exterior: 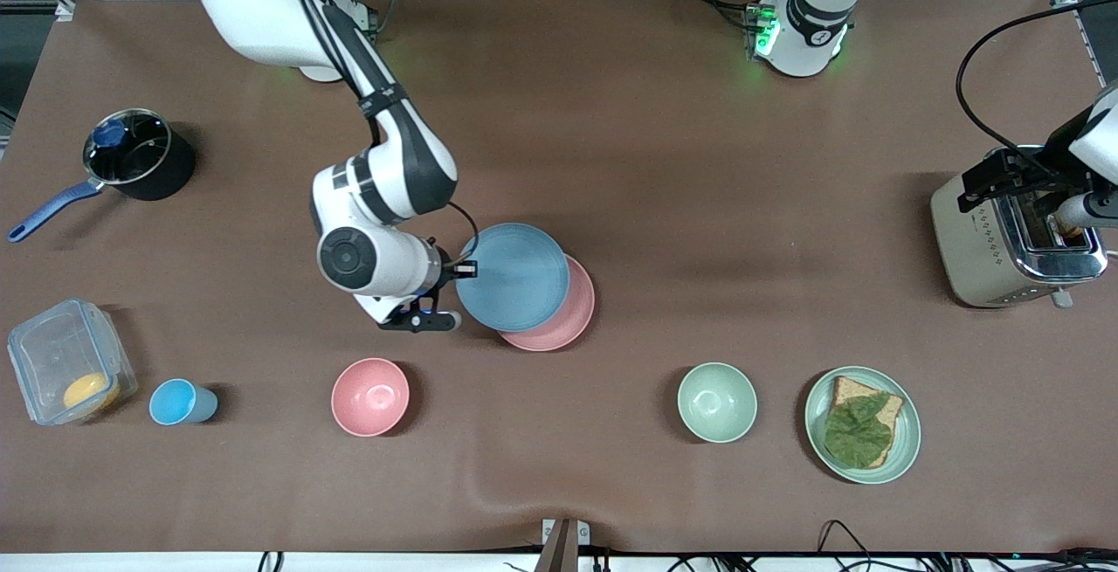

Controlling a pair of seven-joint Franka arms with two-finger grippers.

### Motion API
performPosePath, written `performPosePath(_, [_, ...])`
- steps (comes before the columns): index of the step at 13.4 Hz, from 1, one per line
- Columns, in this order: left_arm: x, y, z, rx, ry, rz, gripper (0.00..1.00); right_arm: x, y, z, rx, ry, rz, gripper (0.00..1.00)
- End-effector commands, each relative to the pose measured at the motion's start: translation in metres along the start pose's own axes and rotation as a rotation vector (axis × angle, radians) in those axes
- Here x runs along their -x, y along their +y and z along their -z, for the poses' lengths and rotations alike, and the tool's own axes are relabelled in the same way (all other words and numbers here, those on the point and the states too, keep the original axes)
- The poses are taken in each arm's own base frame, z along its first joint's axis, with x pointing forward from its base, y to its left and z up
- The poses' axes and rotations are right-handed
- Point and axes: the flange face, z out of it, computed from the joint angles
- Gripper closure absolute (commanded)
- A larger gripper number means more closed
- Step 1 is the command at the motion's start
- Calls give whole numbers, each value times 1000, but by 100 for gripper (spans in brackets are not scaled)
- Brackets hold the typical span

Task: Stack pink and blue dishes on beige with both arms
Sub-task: 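Slide the blue plate with the right gripper onto the pink plate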

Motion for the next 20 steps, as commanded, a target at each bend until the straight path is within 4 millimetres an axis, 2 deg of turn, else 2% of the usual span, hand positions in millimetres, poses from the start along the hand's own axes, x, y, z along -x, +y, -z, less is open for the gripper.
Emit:
performPosePath(1, [-1, -2, 3, -19, 6, -25, 0, -3, -21, -6, -4, 28, -28, 100])
performPosePath(3, [-1, -2, 3, -19, 6, -25, 0, -4, -24, -16, 3, 27, -25, 100])
performPosePath(4, [-1, -2, 3, -19, 6, -25, 0, -3, -32, -19, -3, 43, -16, 100])
performPosePath(7, [-1, -4, 3, -19, 6, -22, 0, -4, -31, -18, -6, 49, -19, 97])
performPosePath(8, [-1, -3, 3, -19, 6, -23, 0, -7, -26, -20, -7, 47, -28, 79])
performPosePath(9, [-1, -3, 3, -19, 6, -23, 0, -8, -26, -22, -6, 48, -29, 19])
performPosePath(10, [-1, -3, 3, -19, 6, -23, 0, -9, -28, -21, -5, 67, -17, 0])
performPosePath(14, [-1, -3, 3, -19, 6, -23, 0, -10, -29, -18, -7, 82, 0, 0])
performPosePath(16, [-1, -5, 2, -19, 4, -22, 0, -17, -24, 4, -21, 105, 0, 0])
performPosePath(18, [0, -7, 2, -19, 3, -19, 0, -25, 1, 19, -16, 70, -3, 0])
performPosePath(20, [0, -7, 2, -19, 3, -19, 0, -37, 38, 40, -19, 24, 24, 0])
